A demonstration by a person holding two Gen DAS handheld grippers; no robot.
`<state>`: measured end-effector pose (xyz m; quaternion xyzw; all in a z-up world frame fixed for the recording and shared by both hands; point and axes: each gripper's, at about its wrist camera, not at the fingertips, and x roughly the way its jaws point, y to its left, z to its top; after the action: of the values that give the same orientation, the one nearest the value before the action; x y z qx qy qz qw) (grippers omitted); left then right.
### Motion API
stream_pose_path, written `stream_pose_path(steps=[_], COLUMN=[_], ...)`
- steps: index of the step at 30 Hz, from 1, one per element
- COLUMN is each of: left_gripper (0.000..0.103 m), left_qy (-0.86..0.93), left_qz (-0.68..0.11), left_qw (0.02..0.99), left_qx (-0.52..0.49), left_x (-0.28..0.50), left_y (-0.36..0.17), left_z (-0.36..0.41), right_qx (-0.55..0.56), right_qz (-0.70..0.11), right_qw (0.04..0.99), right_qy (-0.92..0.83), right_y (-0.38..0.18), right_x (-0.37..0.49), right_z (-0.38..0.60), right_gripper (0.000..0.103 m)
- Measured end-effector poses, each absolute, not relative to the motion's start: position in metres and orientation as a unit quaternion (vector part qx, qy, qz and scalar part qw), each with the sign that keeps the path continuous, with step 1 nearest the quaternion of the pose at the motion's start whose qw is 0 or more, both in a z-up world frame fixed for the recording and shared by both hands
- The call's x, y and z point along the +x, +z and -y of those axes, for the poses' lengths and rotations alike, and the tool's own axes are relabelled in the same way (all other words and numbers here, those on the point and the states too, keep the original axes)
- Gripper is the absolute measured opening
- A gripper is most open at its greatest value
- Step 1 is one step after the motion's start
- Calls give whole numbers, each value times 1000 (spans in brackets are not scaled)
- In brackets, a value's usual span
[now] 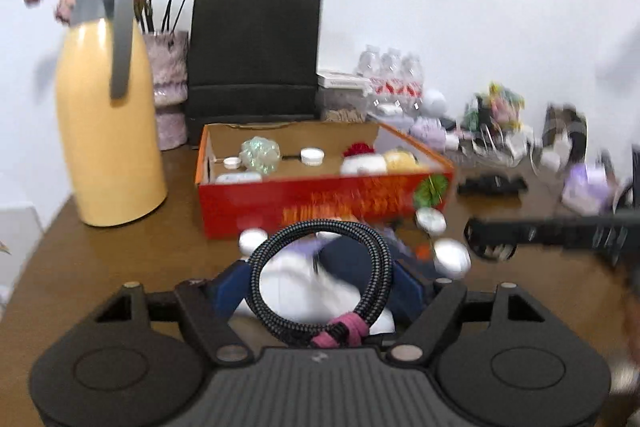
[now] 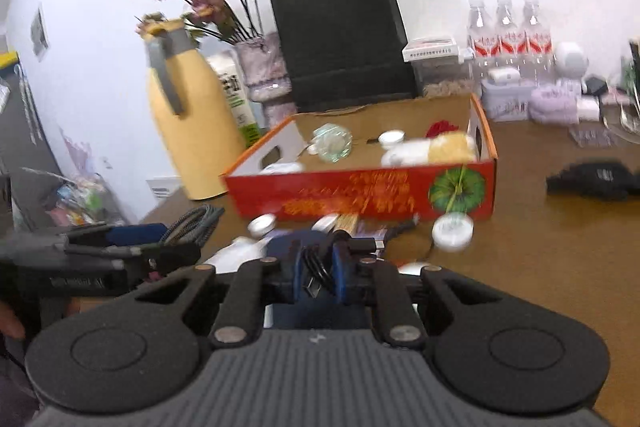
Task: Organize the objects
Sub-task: 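Grasp the black braided cable with the left tool while the right tool grasps the black charger, then carry the cable and charger into the box and open both tools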
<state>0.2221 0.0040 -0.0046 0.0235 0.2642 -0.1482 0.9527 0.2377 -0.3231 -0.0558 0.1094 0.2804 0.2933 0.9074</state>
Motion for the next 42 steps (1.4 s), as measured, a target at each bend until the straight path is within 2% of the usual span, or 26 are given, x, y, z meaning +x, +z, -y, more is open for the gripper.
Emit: stream_pose_path(steps=[4,8,11,19,24,28,36,39,42], left_gripper=[76,76,76,76,76,76,76,76,76], left_qy=[-156,-138,-120,-109,-123,-151,-174,-174,-150], left_qz=[-264,-253,-239,-244,-249,-251,-253,-292,-311], left_qw=[951,958,963,964,961,956,950,940,937], left_qx=[33,-3,10,12,5,-7,55,27,44], left_x=[169,134,112,99,118,169,360,440,501], left_y=[-7,3,10,11,9,22,62,53,35], left_z=[0,-5,-6,-11,-14,-22,0,2,11], right_qx=[160,144,116,93,95,82,43,34,-4], right_qz=[-288,-284,-291,-292,-290,-276,-240,-236,-243], right_qw=[891,897,903,908,913,917,929,931,933], right_qy=[314,306,295,285,272,276,279,275,267], right_y=[-56,-53,-55,-59,-59,-49,-9,6,12], right_x=[198,165,145,121,131,162,299,367,428], right_z=[342,346,342,342,345,343,328,311,278], right_gripper=[16,16,16,16,16,16,16,16,16])
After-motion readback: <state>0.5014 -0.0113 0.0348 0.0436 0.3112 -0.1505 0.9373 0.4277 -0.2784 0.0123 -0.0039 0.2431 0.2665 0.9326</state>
